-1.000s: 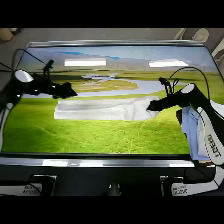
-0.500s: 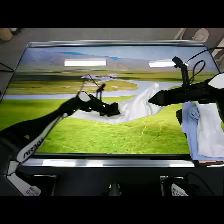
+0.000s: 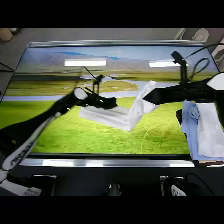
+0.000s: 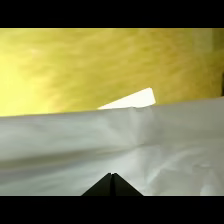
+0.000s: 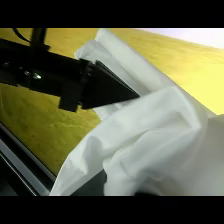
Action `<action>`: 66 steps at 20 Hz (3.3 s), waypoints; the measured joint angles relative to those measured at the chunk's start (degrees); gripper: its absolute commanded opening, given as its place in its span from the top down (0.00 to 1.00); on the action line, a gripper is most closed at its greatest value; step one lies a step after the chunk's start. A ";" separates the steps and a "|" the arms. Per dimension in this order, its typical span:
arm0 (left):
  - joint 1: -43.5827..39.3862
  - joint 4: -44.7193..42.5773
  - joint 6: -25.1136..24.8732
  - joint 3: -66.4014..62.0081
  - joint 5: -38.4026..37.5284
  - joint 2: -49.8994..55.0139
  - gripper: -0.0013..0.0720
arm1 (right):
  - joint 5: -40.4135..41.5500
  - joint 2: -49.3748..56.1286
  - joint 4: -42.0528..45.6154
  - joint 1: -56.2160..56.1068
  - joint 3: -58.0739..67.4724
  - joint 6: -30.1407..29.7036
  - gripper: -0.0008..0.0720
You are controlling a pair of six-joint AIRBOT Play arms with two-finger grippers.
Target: Fold the shirts.
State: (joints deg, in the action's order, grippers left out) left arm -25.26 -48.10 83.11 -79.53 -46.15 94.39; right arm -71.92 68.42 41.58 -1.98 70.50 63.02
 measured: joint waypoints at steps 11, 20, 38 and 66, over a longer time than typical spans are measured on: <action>28.04 -21.84 4.66 0.00 -11.65 -26.49 0.95 | 14.64 26.97 -24.33 -16.87 5.68 -14.38 0.02; 29.66 -22.88 2.80 1.25 -14.19 -29.07 0.95 | -2.71 20.92 18.40 -3.58 0.83 3.21 0.13; 25.20 -22.88 2.40 1.46 -14.34 -29.09 0.95 | 4.59 13.53 -1.01 13.38 8.15 -4.66 0.96; 23.02 -22.53 0.90 1.53 -9.84 -29.05 0.95 | -21.07 -7.26 38.53 60.26 -7.23 -0.68 0.04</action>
State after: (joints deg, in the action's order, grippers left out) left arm -2.24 -70.63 84.01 -78.00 -55.99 65.34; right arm -92.99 61.17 80.12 58.28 63.26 62.35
